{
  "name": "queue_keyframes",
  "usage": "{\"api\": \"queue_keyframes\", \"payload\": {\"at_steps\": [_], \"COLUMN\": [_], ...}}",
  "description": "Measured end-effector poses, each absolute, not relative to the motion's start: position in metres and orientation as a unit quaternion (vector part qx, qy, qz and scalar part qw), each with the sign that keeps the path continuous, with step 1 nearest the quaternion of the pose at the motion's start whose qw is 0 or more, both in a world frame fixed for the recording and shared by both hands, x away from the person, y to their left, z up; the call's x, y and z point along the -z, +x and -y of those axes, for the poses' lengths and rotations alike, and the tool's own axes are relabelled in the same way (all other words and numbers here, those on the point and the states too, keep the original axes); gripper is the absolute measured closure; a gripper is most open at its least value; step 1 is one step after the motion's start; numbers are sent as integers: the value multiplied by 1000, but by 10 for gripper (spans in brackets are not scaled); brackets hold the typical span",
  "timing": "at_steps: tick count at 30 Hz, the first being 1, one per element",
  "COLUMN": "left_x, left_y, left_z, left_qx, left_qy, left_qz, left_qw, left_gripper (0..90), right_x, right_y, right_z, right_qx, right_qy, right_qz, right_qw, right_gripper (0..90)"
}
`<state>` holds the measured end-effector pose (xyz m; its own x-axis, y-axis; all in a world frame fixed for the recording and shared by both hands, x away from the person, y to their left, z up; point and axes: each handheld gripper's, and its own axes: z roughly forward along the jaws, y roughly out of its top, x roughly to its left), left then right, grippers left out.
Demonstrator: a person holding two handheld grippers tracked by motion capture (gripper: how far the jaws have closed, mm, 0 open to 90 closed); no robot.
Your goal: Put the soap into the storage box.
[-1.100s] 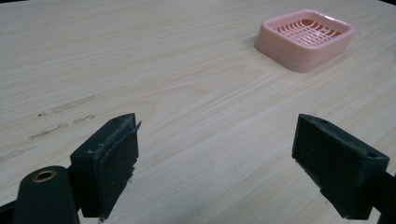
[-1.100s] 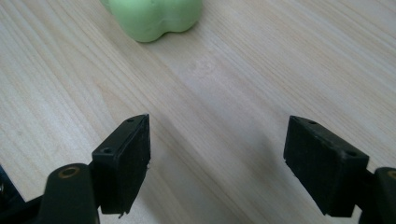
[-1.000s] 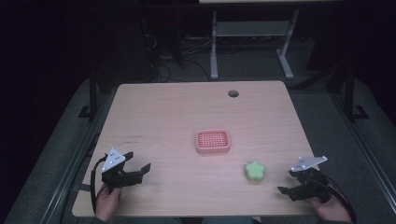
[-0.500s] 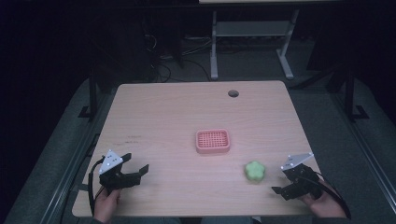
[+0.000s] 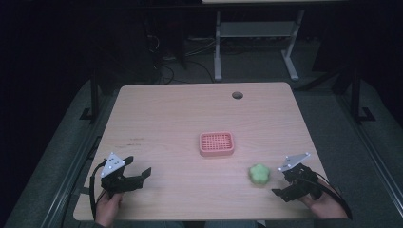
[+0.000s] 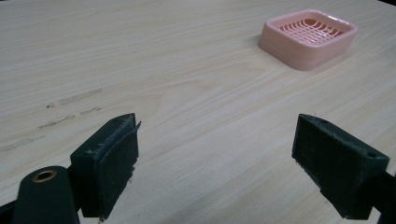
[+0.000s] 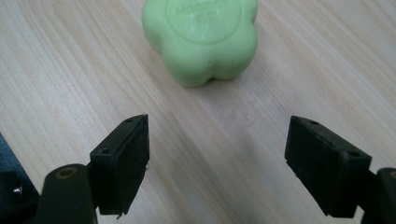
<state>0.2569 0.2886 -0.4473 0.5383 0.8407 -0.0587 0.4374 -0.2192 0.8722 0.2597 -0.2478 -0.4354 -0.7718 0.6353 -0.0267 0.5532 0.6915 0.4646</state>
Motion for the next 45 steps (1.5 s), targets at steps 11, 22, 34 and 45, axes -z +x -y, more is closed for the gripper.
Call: {"api": "queue_keyframes", "payload": {"at_steps": [11, 22, 34, 45], "left_x": [448, 448, 448, 449], "left_y": [258, 258, 258, 258], "left_z": [-289, -290, -290, -289], "left_qx": [-220, -215, -214, -213], "left_qy": [748, 747, 747, 747], "left_qz": [-430, -432, -431, -432], "left_qw": [456, 457, 458, 458], "left_gripper": [143, 143, 143, 142], "right_x": [429, 423, 423, 427], "right_y": [265, 272, 283, 295], "right_z": [236, 226, 206, 196], "right_qx": [-212, -209, -197, -180], "right_qy": [311, 307, 281, 269], "right_qz": [-921, -923, -934, -942], "right_qw": [99, 99, 97, 84], "right_gripper": [219, 219, 219, 217]}}
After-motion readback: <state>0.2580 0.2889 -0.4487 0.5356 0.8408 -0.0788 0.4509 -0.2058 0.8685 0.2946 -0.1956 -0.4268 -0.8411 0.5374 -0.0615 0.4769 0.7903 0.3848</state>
